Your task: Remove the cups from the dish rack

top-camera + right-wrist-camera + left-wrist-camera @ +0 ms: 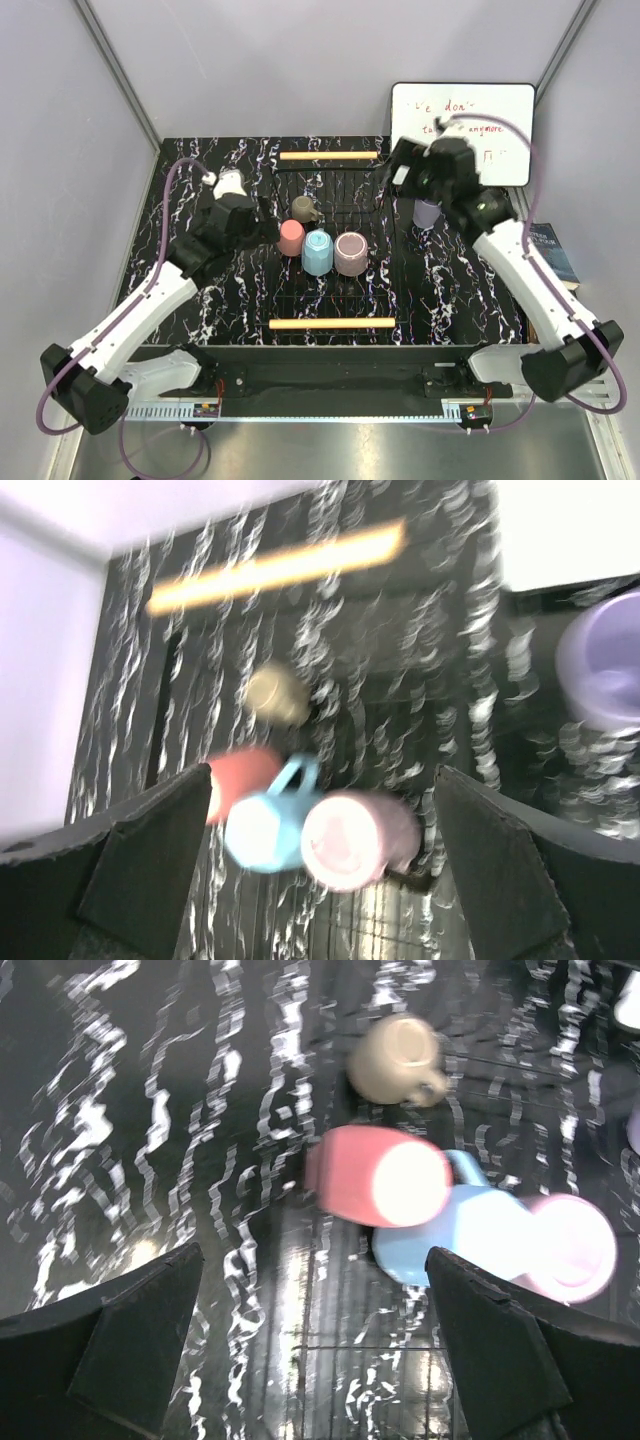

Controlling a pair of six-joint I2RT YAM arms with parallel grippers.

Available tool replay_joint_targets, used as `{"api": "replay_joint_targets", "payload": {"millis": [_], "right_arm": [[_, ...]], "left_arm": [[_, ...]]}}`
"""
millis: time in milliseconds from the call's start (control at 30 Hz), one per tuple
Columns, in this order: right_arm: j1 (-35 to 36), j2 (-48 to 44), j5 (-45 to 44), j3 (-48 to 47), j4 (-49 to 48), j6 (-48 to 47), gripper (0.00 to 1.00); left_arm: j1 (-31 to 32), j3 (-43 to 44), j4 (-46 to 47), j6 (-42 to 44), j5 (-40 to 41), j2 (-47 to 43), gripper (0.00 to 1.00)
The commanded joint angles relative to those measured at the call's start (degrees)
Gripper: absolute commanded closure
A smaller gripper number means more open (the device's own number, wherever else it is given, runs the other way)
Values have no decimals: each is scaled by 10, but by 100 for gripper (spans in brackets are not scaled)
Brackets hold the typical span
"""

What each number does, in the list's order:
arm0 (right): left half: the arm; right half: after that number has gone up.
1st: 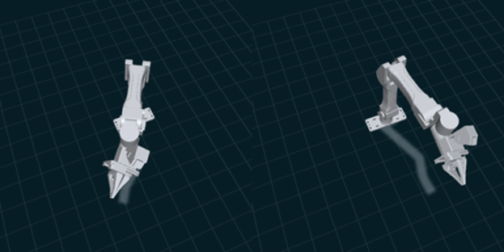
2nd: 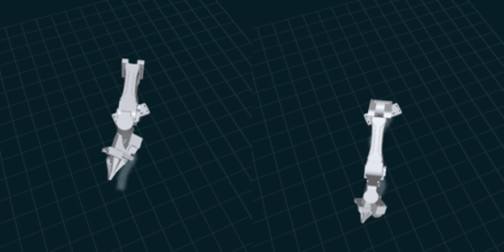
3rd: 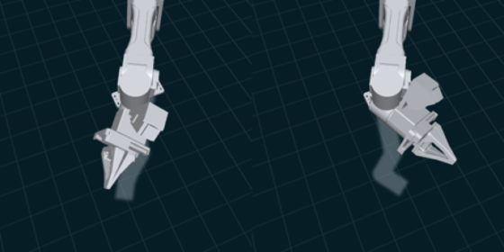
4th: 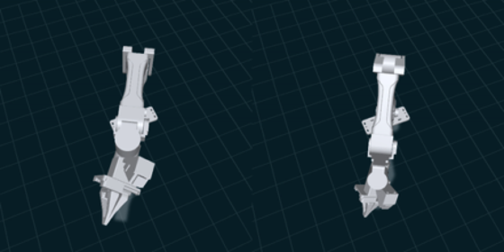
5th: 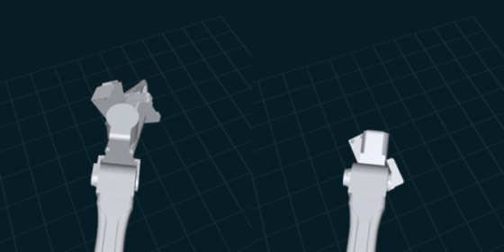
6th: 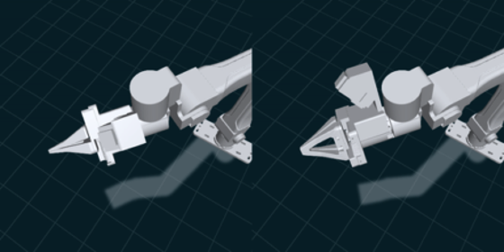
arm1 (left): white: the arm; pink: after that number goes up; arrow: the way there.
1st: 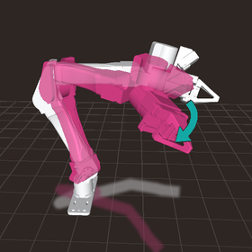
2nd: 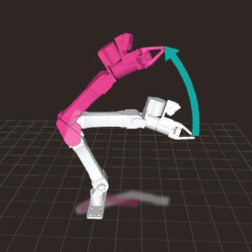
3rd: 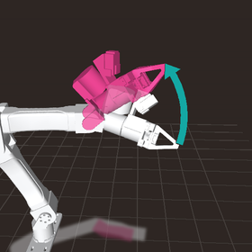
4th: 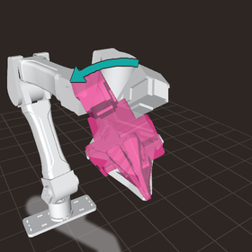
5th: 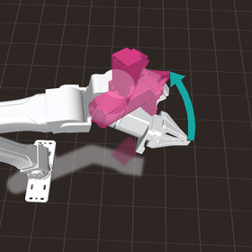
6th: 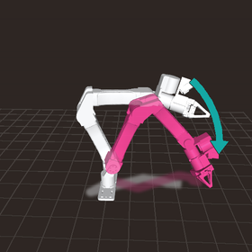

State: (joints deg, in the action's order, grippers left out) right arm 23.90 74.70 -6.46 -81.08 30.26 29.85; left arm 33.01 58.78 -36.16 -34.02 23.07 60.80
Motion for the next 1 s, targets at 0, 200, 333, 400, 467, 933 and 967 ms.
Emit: {"api": "replay_joint_targets", "payload": {"millis": [0,200,333,400,467,933,967], "right_arm": [[60,-60,10,111,-109,14,0],[78,-116,36,200,-128,37,0],[81,-145,46,237,-136,42,0],[84,-154,46,246,-137,44,0],[85,-160,49,248,-139,41,0],[86,-155,58,258,-141,21,0],[86,-154,59,261,-144,23,0]], "left_arm": [[56,56,33,45,29,57,1],[98,84,49,68,48,121,1],[83,119,51,77,51,171,1],[66,131,49,64,35,198,1],[58,146,50,59,33,215,1],[42,161,50,43,22,310,1],[37,159,50,42,24,313,1]]}}
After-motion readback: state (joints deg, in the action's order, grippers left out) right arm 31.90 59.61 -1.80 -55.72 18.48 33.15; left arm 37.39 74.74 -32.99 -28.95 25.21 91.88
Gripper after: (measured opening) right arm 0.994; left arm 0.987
